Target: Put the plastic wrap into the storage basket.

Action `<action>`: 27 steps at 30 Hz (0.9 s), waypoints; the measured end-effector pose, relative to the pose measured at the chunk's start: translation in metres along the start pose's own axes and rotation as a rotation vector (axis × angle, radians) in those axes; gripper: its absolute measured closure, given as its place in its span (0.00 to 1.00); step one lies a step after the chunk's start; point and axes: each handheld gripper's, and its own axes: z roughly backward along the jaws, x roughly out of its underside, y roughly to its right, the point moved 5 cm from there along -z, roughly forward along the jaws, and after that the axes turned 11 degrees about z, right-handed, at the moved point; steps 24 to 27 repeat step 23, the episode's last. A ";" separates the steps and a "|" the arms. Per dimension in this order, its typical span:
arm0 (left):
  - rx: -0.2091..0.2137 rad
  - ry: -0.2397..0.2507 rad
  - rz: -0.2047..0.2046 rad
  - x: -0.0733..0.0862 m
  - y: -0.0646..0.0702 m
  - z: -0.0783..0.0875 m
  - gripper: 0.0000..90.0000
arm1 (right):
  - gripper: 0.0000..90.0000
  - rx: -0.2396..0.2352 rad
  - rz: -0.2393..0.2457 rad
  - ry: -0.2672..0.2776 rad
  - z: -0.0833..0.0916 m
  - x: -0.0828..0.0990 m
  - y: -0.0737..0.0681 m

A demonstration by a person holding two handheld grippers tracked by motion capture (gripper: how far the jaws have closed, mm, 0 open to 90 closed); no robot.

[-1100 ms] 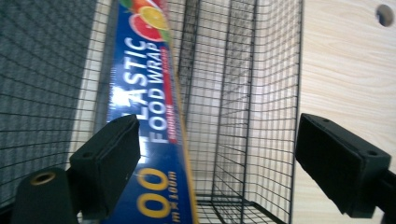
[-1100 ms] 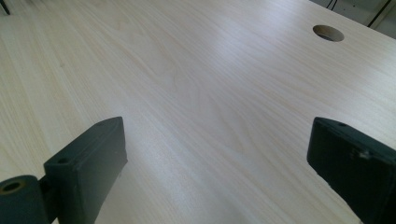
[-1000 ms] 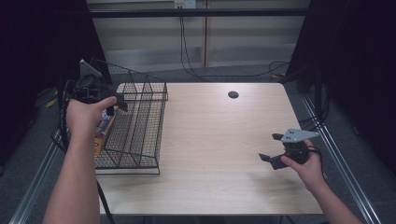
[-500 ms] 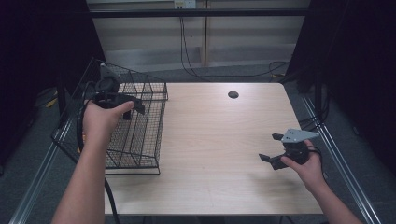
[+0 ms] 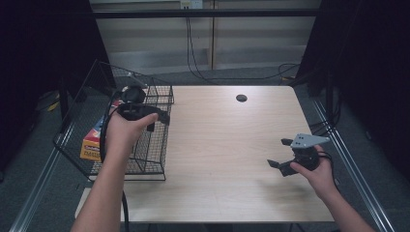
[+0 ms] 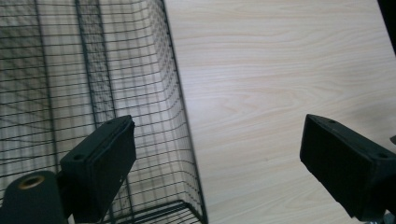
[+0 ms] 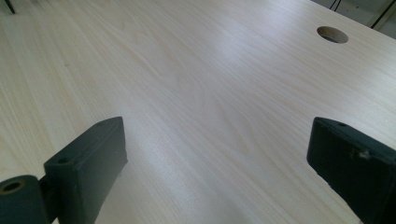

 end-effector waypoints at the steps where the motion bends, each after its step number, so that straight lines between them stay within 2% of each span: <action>1: 0.000 -0.003 -0.009 0.001 0.001 -0.003 0.12 | 0.05 -0.004 0.002 0.001 0.000 0.000 0.000; 4: 0.028 -0.014 -0.035 0.006 0.009 -0.013 0.12 | 0.05 -0.011 0.008 -0.001 0.000 0.000 -0.001; 7: 0.036 -0.021 -0.057 0.009 0.013 -0.017 0.11 | 0.05 -0.014 0.008 -0.003 -0.001 0.000 -0.002; 10: 0.067 -0.022 -0.078 0.015 0.022 -0.027 0.11 | 0.05 -0.006 0.016 -0.009 -0.002 0.001 -0.002; 17: 0.074 -0.039 -0.107 0.023 0.027 -0.042 0.11 | 0.05 -0.012 0.021 -0.012 -0.003 0.001 -0.003; 21: 0.093 -0.032 -0.120 0.027 0.031 -0.051 0.11 | 0.04 -0.019 0.019 -0.019 -0.005 0.003 -0.004; 23: 0.093 -0.037 -0.132 0.028 0.031 -0.052 0.11 | 0.04 -0.017 0.018 -0.019 -0.006 0.003 -0.004; 27: 0.093 -0.037 -0.132 0.028 0.031 -0.052 0.11 | 0.04 -0.017 0.018 -0.019 -0.006 0.003 -0.004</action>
